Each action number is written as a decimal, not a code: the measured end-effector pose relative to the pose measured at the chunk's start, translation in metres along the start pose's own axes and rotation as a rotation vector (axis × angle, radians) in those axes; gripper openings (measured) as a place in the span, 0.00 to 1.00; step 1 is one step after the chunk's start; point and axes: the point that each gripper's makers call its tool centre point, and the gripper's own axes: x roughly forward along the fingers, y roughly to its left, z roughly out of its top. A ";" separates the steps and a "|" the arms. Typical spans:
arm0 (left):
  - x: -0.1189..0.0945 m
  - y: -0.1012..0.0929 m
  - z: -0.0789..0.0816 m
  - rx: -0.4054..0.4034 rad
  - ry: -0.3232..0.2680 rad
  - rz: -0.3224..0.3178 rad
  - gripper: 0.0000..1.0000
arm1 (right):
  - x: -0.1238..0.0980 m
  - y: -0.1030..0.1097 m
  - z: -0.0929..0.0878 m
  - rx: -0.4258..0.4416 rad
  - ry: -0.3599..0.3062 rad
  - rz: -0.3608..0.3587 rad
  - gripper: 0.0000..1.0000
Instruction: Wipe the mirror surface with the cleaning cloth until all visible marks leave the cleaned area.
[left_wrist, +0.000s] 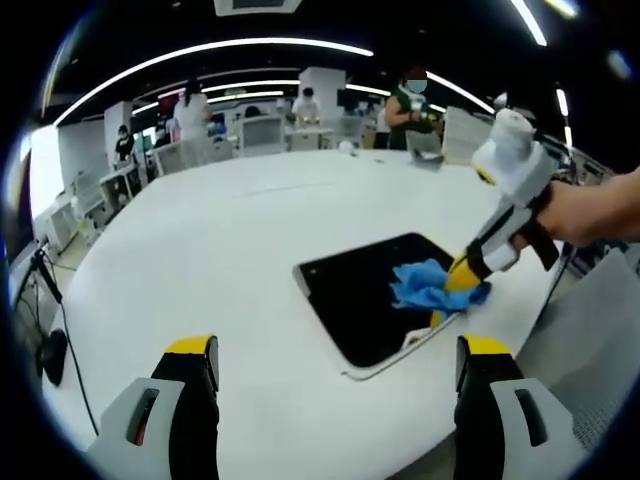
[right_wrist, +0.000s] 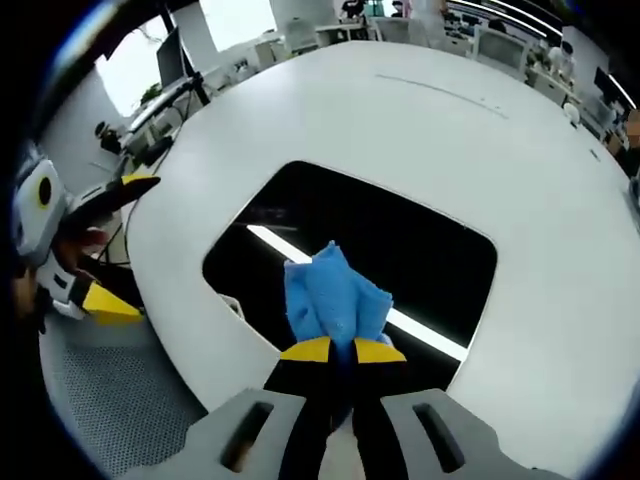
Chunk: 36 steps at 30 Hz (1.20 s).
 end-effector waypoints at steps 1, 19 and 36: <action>0.000 0.000 0.000 0.000 0.001 0.000 0.99 | 0.000 0.001 -0.001 -0.002 -0.001 -0.001 0.01; -0.002 0.002 0.000 -0.013 0.000 0.009 0.99 | -0.004 0.008 -0.009 -0.060 -0.001 0.001 0.01; -0.001 0.003 -0.002 -0.009 0.005 0.013 0.99 | -0.005 0.007 -0.010 -0.046 -0.010 0.040 0.01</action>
